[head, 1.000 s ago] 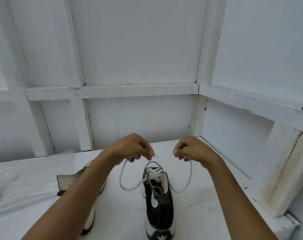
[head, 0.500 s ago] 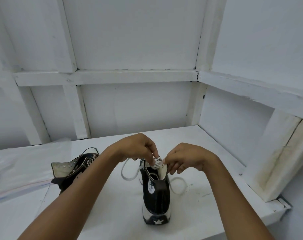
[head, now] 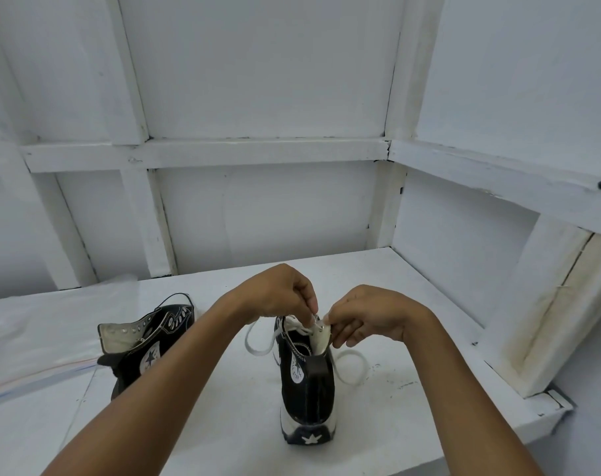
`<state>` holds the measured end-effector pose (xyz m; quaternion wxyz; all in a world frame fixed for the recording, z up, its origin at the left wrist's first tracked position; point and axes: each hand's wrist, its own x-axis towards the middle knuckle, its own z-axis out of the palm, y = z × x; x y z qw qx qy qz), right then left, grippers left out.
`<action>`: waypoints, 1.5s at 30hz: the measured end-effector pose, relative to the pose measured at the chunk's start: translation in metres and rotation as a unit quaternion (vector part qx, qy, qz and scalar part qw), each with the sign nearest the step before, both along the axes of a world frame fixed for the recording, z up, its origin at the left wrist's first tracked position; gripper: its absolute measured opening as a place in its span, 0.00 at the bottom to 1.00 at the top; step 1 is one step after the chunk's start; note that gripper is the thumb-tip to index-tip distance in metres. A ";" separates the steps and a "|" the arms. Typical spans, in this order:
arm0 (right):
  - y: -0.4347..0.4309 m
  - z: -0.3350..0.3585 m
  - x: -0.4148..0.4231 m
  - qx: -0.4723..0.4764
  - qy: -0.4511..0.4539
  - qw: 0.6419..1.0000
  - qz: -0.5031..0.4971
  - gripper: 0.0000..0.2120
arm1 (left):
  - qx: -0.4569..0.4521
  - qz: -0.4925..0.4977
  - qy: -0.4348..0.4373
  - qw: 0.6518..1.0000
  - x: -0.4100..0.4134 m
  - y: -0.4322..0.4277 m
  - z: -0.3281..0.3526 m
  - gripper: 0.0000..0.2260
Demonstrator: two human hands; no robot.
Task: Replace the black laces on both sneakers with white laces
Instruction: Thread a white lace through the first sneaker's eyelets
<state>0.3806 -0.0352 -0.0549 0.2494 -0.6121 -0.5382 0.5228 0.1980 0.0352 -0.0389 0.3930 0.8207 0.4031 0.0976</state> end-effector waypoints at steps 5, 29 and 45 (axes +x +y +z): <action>0.001 -0.010 0.003 -0.001 -0.001 0.999 0.040 0.10 | -0.008 -0.006 0.003 1.000 0.003 -0.002 -0.001 0.06; 0.006 -0.017 0.012 -0.038 0.019 0.999 -0.020 0.14 | -0.089 0.007 -0.090 0.992 -0.010 0.024 -0.002 0.09; 0.008 -0.031 0.012 -0.015 0.327 0.939 -0.103 0.07 | -0.049 -0.101 0.017 0.994 -0.022 0.024 0.002 0.19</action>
